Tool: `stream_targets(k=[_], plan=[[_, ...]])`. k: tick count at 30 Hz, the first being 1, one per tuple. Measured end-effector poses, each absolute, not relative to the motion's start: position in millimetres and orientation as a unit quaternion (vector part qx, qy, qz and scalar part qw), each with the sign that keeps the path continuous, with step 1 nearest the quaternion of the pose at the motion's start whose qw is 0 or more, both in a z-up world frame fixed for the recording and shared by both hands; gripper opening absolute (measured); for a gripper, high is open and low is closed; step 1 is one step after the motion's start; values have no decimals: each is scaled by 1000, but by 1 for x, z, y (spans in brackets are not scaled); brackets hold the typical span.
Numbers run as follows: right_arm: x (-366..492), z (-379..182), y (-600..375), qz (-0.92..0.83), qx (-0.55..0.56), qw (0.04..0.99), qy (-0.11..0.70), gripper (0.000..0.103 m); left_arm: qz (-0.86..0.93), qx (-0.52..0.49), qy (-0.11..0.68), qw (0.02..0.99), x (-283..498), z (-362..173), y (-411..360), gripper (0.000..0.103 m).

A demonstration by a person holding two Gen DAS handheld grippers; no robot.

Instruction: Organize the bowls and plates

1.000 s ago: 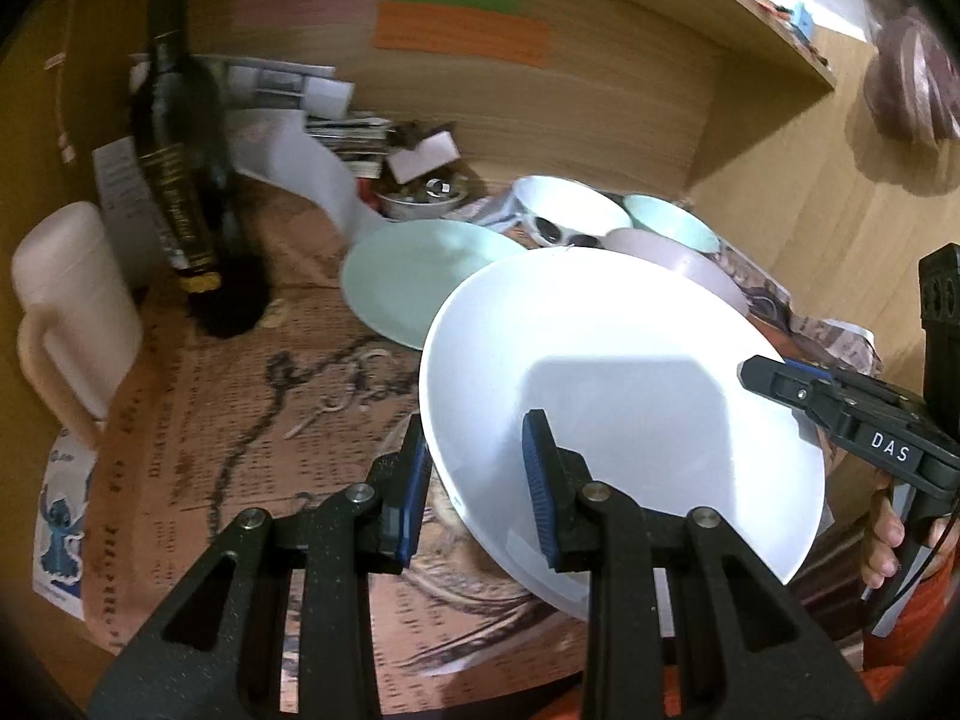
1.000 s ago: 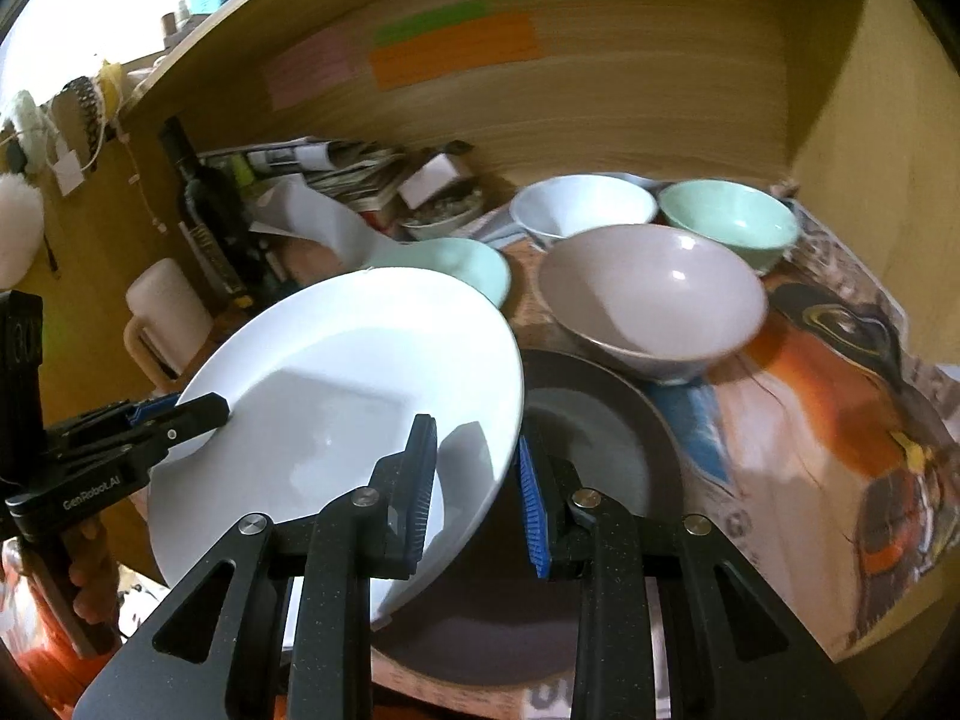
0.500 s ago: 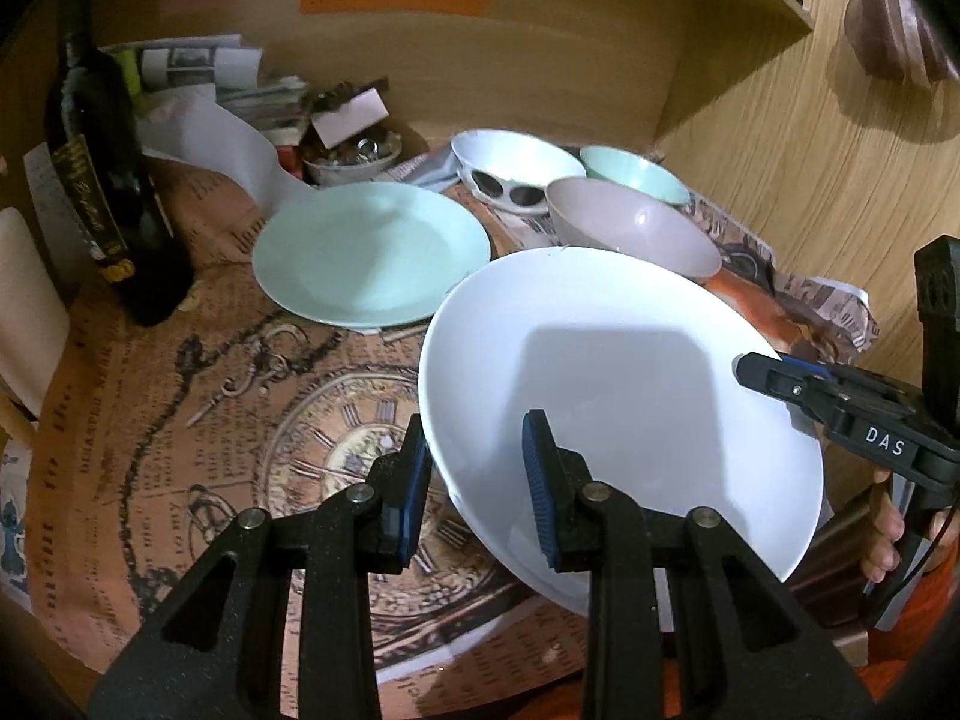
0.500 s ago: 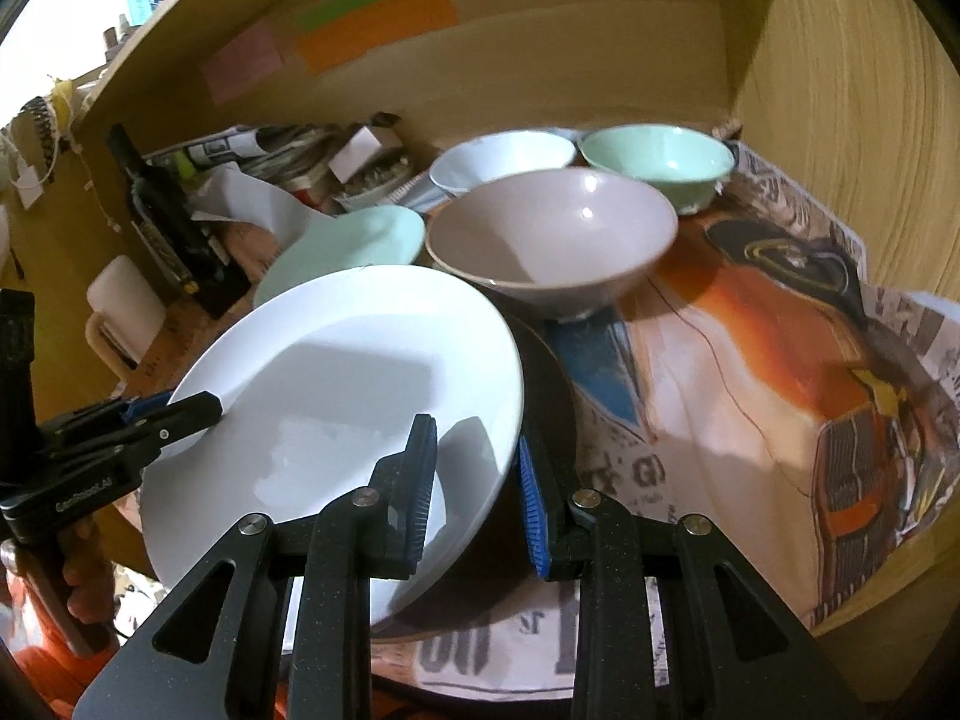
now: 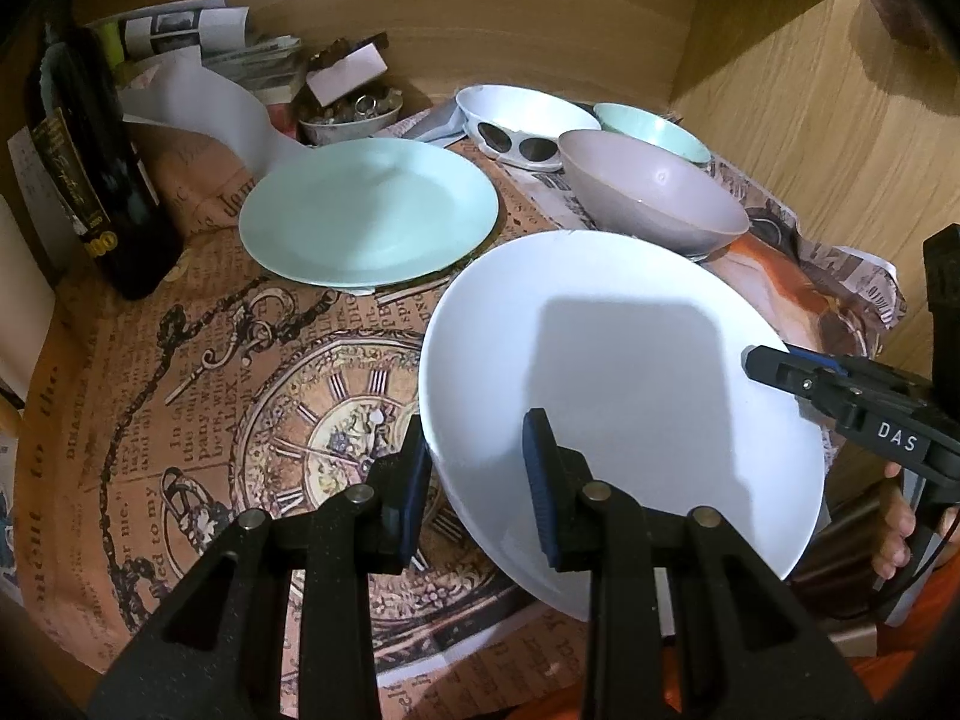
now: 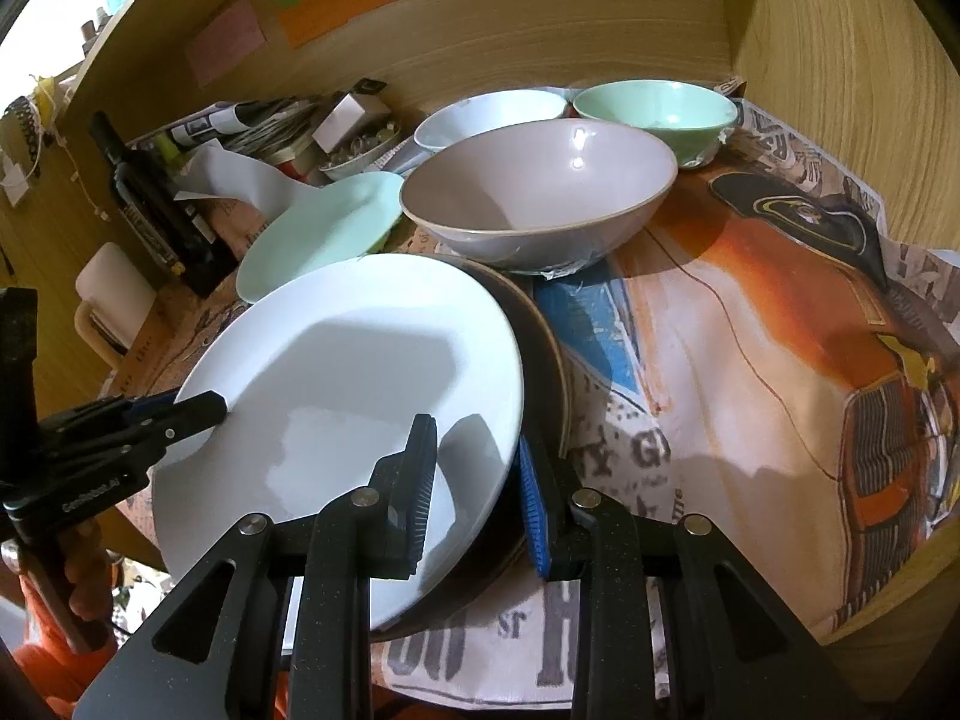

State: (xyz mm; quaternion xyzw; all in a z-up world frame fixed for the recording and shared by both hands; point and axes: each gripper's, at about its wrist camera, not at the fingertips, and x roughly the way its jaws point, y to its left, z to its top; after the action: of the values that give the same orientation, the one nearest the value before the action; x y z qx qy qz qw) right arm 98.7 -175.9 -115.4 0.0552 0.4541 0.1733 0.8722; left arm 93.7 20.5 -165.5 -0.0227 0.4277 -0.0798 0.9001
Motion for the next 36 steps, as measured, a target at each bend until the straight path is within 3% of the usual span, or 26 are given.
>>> stream_targets(k=[16, 27, 32, 36], plan=[[102, -114, -176, 173, 46, 871, 458, 24, -91, -10, 431, 898, 100, -170, 19, 33], [95, -103, -182, 143, 29, 892, 427, 24, -89, 14, 436, 896, 105, -172, 7, 47], [95, -98, -184, 142, 27, 894, 424, 24, -85, 12, 429, 899, 109, -172, 7, 48], [98, -90, -178, 151, 21, 897, 414, 25, -79, -6, 411, 908, 108, -164, 15, 56]])
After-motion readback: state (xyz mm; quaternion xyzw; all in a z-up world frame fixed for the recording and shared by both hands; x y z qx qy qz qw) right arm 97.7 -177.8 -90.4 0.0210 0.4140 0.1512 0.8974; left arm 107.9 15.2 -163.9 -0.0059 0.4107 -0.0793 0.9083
